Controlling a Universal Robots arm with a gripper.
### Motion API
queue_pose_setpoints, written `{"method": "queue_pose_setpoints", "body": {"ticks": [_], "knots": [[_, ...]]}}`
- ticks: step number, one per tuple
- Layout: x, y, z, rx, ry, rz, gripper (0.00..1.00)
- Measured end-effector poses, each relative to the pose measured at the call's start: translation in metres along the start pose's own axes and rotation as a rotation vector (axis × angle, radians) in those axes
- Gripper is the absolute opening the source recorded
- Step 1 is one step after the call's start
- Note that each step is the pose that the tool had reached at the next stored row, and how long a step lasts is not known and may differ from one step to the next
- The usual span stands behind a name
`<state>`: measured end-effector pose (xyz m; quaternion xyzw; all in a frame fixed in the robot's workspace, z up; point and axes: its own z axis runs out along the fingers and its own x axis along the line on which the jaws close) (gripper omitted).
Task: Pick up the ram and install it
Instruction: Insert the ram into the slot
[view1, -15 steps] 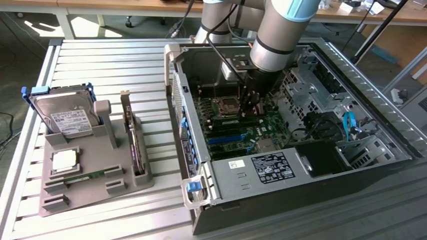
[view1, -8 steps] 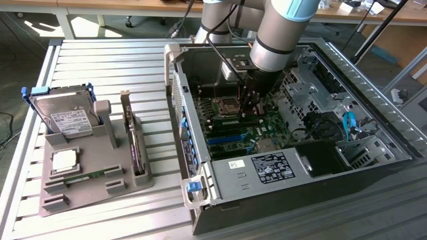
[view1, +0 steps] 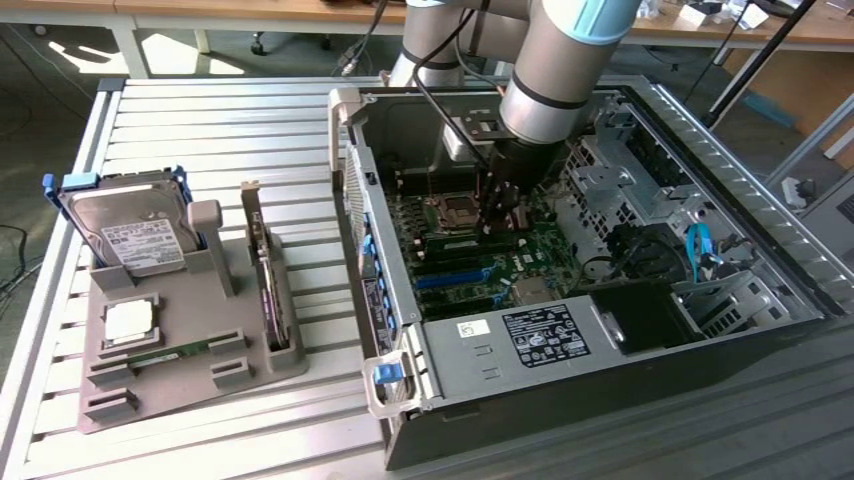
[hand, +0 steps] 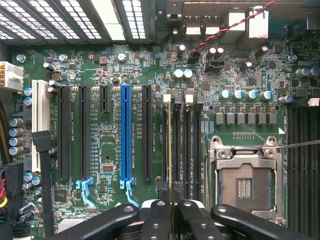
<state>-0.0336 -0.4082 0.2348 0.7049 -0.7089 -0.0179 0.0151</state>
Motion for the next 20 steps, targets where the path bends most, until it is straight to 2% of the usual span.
{"method": "queue_pose_setpoints", "body": {"ticks": [2,3,5,14,15,20], "knots": [[0.0,0.0,0.0,-0.0001,0.0016,0.0,0.12],[0.0001,-0.0001,0.0001,0.0,0.0043,0.0,0.12],[0.0001,0.0,0.0,0.0,0.0046,0.0,0.12],[0.0,-0.002,0.0,0.0,0.0028,0.0,0.12],[-0.0001,-0.0021,0.0001,0.0,0.0001,0.0,0.12],[0.0,-0.0021,0.0001,-0.0001,-0.0004,-0.007,0.12]]}}
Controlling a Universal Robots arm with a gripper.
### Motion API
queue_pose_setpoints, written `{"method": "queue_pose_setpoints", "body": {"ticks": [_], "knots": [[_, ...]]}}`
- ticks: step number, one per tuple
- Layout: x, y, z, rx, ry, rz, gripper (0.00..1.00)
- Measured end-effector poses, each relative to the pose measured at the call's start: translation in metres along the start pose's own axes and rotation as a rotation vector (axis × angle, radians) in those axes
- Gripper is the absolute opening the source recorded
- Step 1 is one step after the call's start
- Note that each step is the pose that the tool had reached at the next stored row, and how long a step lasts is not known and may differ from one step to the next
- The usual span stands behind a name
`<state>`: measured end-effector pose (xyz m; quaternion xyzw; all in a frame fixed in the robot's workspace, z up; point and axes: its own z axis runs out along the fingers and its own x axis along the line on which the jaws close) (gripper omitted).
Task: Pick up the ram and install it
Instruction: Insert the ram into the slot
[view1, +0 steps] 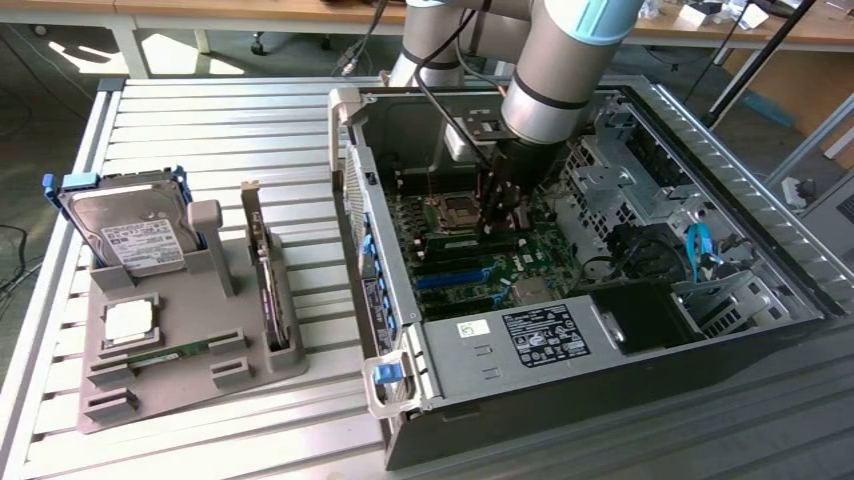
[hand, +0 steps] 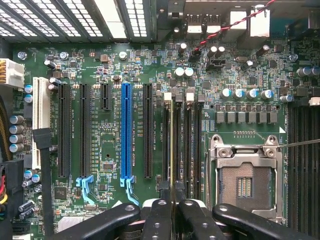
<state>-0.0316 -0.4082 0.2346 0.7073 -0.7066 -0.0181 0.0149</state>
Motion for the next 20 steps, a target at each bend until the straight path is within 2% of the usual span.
{"method": "queue_pose_setpoints", "body": {"ticks": [6,9,14,20], "knots": [[0.0001,0.0,-0.0005,0.0002,-0.0013,0.027,0.12],[0.0,0.0004,-0.009,0.0,-0.0013,0.027,0.12],[0.0,0.0004,-0.009,-0.0001,0.0013,-0.032,0.12],[0.0009,0.0004,-0.0088,-0.0001,0.0014,-0.032,0.12]]}}
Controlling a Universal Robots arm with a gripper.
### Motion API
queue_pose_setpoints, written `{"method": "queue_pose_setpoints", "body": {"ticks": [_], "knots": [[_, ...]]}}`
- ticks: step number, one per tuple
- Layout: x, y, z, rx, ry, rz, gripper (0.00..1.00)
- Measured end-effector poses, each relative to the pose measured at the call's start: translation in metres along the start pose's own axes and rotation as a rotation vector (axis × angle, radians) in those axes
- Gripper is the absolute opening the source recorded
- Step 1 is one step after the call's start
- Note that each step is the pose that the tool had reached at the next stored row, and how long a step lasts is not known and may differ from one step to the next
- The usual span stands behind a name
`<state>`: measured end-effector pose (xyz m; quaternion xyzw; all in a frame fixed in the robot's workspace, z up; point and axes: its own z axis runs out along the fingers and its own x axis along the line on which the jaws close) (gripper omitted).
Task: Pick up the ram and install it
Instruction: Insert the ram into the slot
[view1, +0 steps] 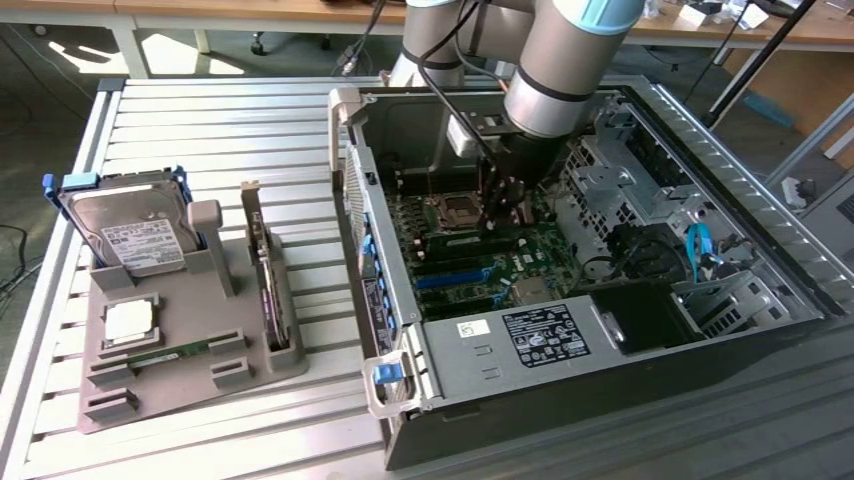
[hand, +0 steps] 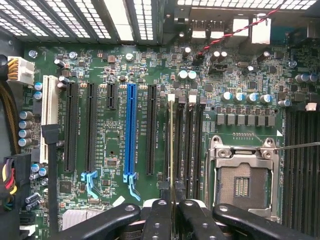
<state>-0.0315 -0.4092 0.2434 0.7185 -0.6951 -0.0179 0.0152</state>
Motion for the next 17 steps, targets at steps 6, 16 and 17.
{"method": "queue_pose_setpoints", "body": {"ticks": [6,16,17], "knots": [[0.0001,-0.0007,0.0003,0.0,-0.0009,0.021,0.12],[0.0005,-0.0007,0.0006,0.0001,-0.0015,0.035,0.12],[0.0005,-0.0007,0.0007,0.0001,-0.0016,0.035,0.12]]}}
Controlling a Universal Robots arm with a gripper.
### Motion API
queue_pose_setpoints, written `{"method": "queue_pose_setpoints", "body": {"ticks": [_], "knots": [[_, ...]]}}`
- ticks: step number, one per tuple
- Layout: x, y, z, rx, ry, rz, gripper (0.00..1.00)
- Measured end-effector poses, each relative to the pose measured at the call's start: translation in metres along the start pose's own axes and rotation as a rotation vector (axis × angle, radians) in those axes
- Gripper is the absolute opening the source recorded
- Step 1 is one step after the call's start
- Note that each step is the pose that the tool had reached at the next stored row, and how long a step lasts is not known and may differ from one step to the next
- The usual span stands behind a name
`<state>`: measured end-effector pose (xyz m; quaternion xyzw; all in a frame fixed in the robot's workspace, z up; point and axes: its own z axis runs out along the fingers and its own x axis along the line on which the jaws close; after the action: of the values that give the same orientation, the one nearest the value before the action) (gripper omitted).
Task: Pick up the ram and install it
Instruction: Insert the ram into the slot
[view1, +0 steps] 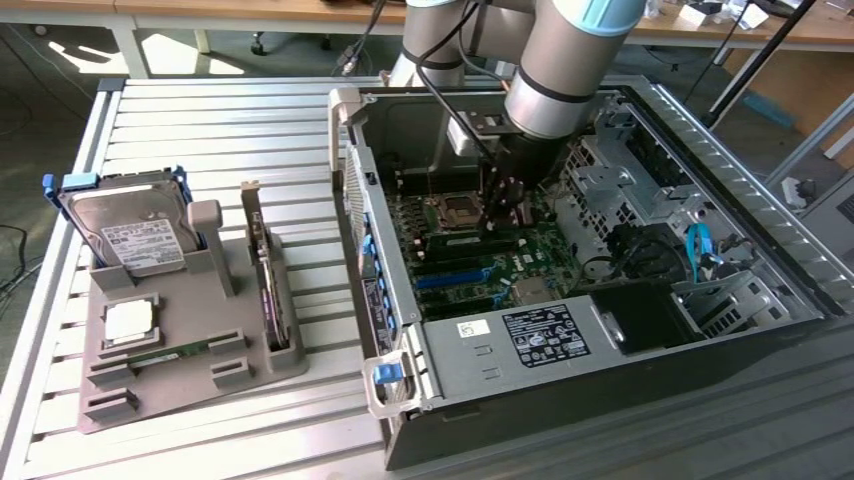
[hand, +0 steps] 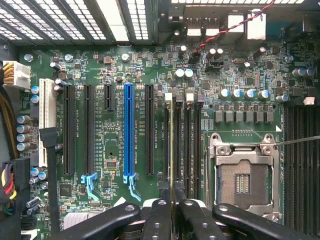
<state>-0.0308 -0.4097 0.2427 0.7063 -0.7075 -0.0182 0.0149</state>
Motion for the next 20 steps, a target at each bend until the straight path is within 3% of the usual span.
{"method": "queue_pose_setpoints", "body": {"ticks": [20], "knots": [[0.0008,-0.0004,0.0051,0.0,0.0001,0.0,0.12]]}}
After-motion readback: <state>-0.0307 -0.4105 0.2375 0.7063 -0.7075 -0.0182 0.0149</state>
